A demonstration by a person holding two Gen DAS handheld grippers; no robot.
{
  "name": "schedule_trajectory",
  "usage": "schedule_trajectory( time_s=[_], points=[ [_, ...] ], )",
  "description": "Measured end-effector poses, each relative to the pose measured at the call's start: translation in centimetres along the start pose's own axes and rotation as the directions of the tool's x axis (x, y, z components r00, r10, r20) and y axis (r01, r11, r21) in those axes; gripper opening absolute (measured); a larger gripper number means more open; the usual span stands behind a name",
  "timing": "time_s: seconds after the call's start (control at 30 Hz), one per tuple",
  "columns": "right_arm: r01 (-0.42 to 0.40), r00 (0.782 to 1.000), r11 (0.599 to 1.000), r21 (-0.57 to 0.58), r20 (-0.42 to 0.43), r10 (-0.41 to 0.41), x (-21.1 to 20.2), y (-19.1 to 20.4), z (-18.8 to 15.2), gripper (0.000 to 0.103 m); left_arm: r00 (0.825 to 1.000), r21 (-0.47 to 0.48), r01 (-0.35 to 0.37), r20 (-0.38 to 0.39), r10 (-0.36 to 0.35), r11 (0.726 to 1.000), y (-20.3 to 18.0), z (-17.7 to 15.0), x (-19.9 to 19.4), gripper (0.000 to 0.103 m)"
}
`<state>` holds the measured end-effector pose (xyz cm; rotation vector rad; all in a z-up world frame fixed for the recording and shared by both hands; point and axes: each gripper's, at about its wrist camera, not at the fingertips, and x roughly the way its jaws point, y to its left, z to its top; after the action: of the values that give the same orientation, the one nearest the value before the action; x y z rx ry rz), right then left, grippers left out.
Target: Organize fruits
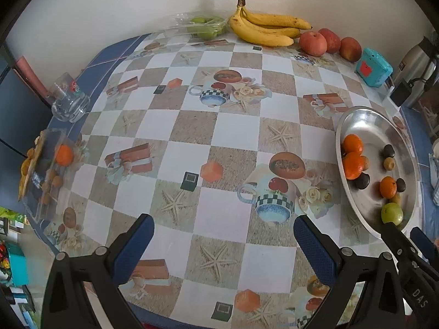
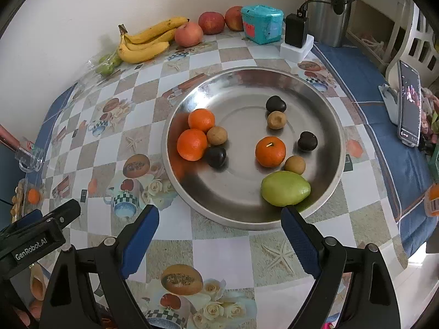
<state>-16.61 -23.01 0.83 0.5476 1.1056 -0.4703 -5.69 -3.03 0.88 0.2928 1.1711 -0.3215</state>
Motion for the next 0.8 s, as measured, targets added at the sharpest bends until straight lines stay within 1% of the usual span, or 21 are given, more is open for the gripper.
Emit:
schedule_trajectory(
  time_s=[0.2, 0.43, 0.8],
  points=[
    [0.021, 0.999, 1.0, -0.022, 0.032, -0.02, -0.9, 0.5, -0.1, 0.091, 1.0, -0.003, 0.004, 0.008, -0.004, 1.0, 0.4, -0.4, -0.7, 0.103],
    [0.018, 0.999, 1.0, -0.012, 0.04, -0.017, -1.1, 0.4, 0.0, 0.091, 1.0, 0.011, -0.005, 0.005, 0.005, 1.0, 0.1, -0.4, -0.8, 0.103],
    [0.024, 0.999, 1.0, -0.013, 0.043, -0.024, -1.2, 0.4, 0.1, 0.091, 1.0, 0.023, 0.013, 0.017, -0.013, 1.0, -0.1, -0.3, -1.2, 0.103]
  ],
)
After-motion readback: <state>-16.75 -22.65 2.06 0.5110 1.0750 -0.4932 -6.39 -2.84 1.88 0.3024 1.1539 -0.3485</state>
